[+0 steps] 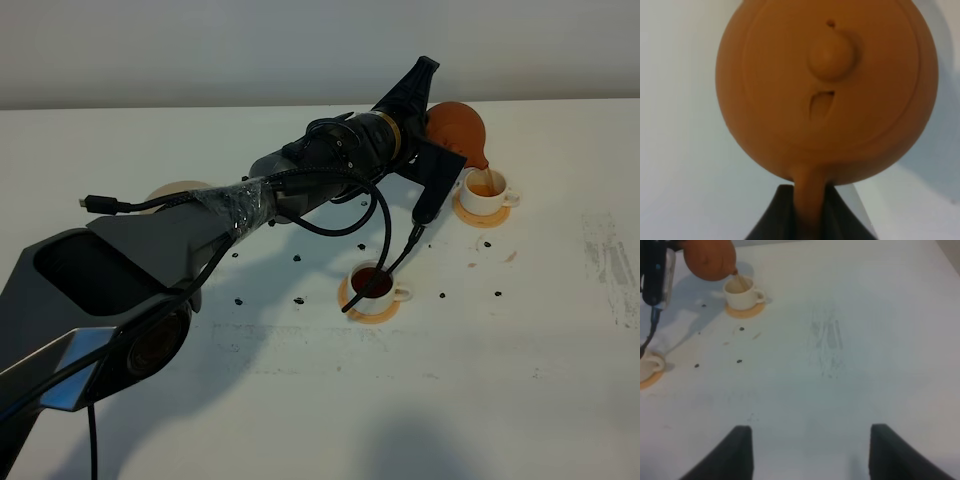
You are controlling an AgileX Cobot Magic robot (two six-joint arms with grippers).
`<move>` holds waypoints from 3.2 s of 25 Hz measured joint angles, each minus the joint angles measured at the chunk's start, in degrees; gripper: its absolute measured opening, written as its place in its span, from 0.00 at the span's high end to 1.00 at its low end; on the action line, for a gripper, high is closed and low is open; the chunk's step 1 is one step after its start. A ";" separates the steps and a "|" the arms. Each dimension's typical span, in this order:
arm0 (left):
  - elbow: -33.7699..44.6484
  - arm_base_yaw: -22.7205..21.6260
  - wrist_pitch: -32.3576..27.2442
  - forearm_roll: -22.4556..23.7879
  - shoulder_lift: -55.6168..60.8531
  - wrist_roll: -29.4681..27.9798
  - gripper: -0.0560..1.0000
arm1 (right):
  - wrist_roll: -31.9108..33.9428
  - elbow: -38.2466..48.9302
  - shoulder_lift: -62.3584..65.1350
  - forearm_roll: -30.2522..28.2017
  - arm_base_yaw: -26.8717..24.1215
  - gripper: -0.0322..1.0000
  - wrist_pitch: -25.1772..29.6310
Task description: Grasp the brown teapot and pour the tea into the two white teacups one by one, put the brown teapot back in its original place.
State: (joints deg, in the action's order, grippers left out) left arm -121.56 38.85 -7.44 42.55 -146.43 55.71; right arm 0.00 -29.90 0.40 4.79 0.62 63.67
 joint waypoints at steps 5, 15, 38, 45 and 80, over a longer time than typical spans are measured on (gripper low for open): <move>0.00 0.00 0.11 0.04 0.00 0.61 0.88 | 0.00 0.00 0.00 0.00 0.00 0.49 0.00; 0.00 0.00 0.72 0.97 0.00 0.80 0.88 | 0.00 0.00 0.00 0.00 0.00 0.49 0.00; 0.00 0.40 0.89 3.39 0.00 0.77 0.88 | 0.00 0.00 0.00 0.00 0.00 0.49 0.00; 0.00 0.46 0.93 3.39 0.00 0.82 0.88 | 0.00 0.00 0.00 0.00 0.00 0.49 0.00; 0.00 0.46 1.00 4.09 0.00 4.69 0.88 | 0.00 0.00 0.00 0.00 0.00 0.49 0.00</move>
State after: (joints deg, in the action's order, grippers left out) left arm -121.56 39.31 -6.44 46.64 -146.43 60.40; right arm 0.00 -29.90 0.40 4.79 0.62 63.67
